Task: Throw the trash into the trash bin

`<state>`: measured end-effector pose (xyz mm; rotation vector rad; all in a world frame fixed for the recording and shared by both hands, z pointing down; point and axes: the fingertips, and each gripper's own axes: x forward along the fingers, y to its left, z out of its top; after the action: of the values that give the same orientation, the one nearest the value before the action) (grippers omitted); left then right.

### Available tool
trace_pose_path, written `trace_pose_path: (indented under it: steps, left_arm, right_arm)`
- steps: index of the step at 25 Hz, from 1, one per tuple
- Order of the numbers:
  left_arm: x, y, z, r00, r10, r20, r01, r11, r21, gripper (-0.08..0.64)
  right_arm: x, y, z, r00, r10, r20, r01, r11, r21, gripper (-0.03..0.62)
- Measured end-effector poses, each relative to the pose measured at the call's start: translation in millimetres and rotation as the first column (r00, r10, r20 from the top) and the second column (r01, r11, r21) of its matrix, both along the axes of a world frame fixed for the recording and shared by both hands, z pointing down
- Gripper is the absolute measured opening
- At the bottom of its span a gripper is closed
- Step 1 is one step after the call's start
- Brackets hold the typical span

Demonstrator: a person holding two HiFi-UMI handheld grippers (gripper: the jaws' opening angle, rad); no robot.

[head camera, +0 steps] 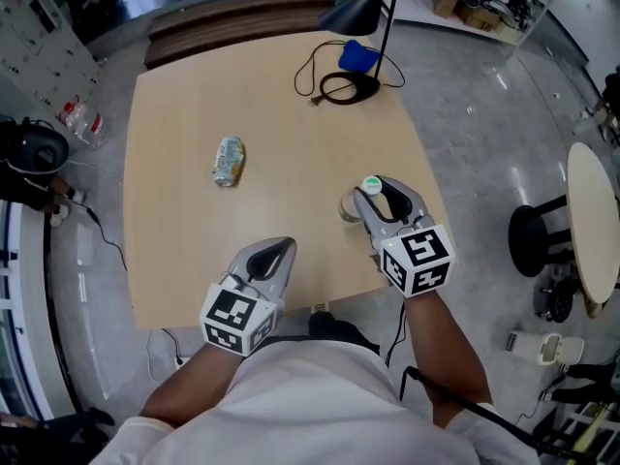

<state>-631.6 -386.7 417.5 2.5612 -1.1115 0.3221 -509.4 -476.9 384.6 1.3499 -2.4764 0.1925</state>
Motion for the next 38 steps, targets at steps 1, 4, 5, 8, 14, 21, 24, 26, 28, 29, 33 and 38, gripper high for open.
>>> trace_pose_path:
  steps: [1,4,5,8,14,21,24,26,28,29,33,38]
  left_arm:
    - [-1.7,4.0,-2.3,1.000,0.005,-0.004,-0.005,1.000,0.004,0.008]
    - [-5.5,16.1,-10.7,1.000,0.021,-0.020,-0.021,0.999,0.024,0.008]
    - [-6.2,20.2,-14.3,0.999,0.029,-0.025,-0.028,0.999,0.034,0.008]
    - [-5.8,34.7,-23.1,0.998,0.058,-0.029,-0.056,0.996,0.065,0.008]
    - [-1.9,77.3,-26.6,0.988,0.151,-0.013,-0.149,0.983,0.111,0.008]
    - [9.9,118.5,-29.5,0.972,0.232,-0.020,-0.229,0.967,0.111,0.008]
    - [20.3,132.3,-33.6,0.961,0.274,-0.018,-0.271,0.956,0.113,0.008]
    - [27.5,138.7,-34.0,0.953,0.304,-0.007,-0.301,0.946,0.121,0.008]
    - [36.0,140.7,-34.5,0.945,0.328,-0.002,-0.324,0.937,0.132,0.008]
    - [41.5,141.2,-35.4,0.941,0.339,-0.005,-0.335,0.933,0.134,0.008]
    - [73.0,146.2,-40.2,0.915,0.402,-0.023,-0.396,0.908,0.135,0.008]
    - [132.9,156.0,-41.5,0.871,0.490,-0.023,-0.483,0.865,0.138,0.008]
  right_arm:
    - [-1.3,9.7,-1.2,1.000,0.005,0.006,-0.005,1.000,-0.002,0.158]
    - [-3.7,41.0,-7.6,0.999,0.026,0.029,-0.026,1.000,-0.001,0.158]
    - [-4.3,52.0,-10.9,0.999,0.035,0.035,-0.035,0.999,0.002,0.158]
    - [-5.9,86.6,-18.2,0.997,0.061,0.040,-0.061,0.998,0.009,0.158]
    - [-11.3,153.2,-18.6,0.991,0.127,0.049,-0.128,0.992,0.015,0.158]
    - [-6.8,218.2,-26.8,0.977,0.206,0.049,-0.207,0.978,0.016,0.158]
    - [1.4,240.1,-27.8,0.970,0.241,0.041,-0.241,0.970,0.002,0.158]
    - [9.9,249.6,-27.6,0.961,0.274,0.040,-0.275,0.962,0.002,0.158]
    - [20.3,255.4,-28.5,0.948,0.313,0.052,-0.314,0.949,0.007,0.158]
    - [25.7,258.6,-29.5,0.941,0.333,0.058,-0.334,0.943,0.008,0.158]
    - [53.7,276.3,-35.9,0.915,0.402,0.048,-0.403,0.915,0.028,0.158]
    - [115.3,309.2,-41.8,0.867,0.495,0.056,-0.497,0.867,0.037,0.158]
